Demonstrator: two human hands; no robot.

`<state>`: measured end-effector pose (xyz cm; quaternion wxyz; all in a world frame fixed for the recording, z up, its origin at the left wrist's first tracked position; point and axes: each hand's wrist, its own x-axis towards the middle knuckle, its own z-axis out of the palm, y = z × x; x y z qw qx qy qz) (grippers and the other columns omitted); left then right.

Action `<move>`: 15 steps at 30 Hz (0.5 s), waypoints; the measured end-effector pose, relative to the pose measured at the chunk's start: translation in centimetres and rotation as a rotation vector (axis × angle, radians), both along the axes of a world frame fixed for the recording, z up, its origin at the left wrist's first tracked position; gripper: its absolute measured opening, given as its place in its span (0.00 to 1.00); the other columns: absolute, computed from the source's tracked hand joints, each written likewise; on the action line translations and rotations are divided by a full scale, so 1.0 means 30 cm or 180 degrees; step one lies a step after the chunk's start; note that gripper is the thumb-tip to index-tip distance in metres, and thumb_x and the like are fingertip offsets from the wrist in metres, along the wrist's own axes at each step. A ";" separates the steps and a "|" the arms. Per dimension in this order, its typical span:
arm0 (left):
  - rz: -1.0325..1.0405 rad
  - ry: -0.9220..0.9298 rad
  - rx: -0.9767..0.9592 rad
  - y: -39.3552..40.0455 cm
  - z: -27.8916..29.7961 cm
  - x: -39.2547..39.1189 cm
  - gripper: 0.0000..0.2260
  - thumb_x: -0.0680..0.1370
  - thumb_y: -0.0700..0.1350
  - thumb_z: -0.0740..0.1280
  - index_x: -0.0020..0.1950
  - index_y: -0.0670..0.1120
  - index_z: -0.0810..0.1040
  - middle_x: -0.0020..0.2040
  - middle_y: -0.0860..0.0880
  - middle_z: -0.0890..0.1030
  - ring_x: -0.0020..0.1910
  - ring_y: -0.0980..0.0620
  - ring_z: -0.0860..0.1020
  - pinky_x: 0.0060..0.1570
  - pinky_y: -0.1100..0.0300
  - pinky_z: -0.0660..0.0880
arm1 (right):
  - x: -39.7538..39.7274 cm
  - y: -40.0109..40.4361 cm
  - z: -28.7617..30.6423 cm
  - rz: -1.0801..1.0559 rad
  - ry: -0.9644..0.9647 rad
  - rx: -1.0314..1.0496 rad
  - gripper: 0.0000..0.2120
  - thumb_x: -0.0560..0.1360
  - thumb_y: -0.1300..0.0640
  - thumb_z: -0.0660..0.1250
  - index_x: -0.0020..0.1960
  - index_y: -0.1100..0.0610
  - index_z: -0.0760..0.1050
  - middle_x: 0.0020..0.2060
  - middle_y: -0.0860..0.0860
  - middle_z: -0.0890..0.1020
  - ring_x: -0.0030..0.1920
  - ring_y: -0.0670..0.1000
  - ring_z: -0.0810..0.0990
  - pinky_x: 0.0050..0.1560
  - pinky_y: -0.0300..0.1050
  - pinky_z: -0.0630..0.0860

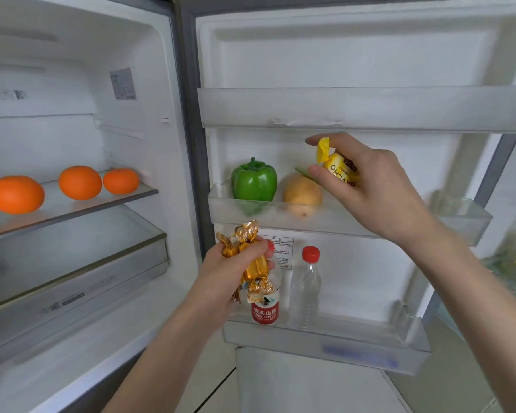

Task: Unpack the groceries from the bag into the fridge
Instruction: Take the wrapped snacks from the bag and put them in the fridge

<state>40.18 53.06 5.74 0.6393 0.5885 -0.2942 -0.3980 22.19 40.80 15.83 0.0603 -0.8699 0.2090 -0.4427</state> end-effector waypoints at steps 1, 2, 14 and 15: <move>0.0073 -0.0006 -0.0041 0.007 -0.002 0.011 0.07 0.77 0.46 0.75 0.52 0.46 0.85 0.47 0.46 0.89 0.50 0.47 0.87 0.58 0.47 0.81 | 0.020 0.033 -0.001 0.0206 -0.0064 0.0032 0.15 0.83 0.45 0.65 0.69 0.41 0.72 0.33 0.49 0.75 0.34 0.51 0.74 0.41 0.53 0.76; 0.0152 0.0001 -0.0075 0.015 -0.005 0.022 0.06 0.77 0.46 0.75 0.52 0.46 0.85 0.47 0.45 0.89 0.49 0.47 0.88 0.55 0.48 0.82 | 0.044 0.067 -0.009 0.0465 -0.0118 0.0118 0.17 0.83 0.47 0.65 0.71 0.42 0.70 0.33 0.49 0.74 0.33 0.51 0.73 0.39 0.50 0.75; 0.1590 -0.0227 0.0166 0.282 -0.147 0.249 0.07 0.80 0.46 0.72 0.54 0.44 0.82 0.50 0.42 0.87 0.51 0.42 0.86 0.61 0.40 0.81 | 0.507 0.298 -0.398 0.2535 0.0280 0.3036 0.09 0.83 0.48 0.64 0.58 0.51 0.68 0.32 0.50 0.75 0.24 0.49 0.70 0.22 0.41 0.66; 0.1692 -0.0248 0.0214 0.311 -0.162 0.274 0.08 0.80 0.47 0.72 0.54 0.43 0.82 0.50 0.41 0.87 0.52 0.41 0.86 0.62 0.38 0.80 | 0.548 0.324 -0.427 0.2525 0.0334 0.3276 0.10 0.83 0.47 0.64 0.59 0.51 0.68 0.34 0.50 0.76 0.25 0.49 0.71 0.23 0.40 0.68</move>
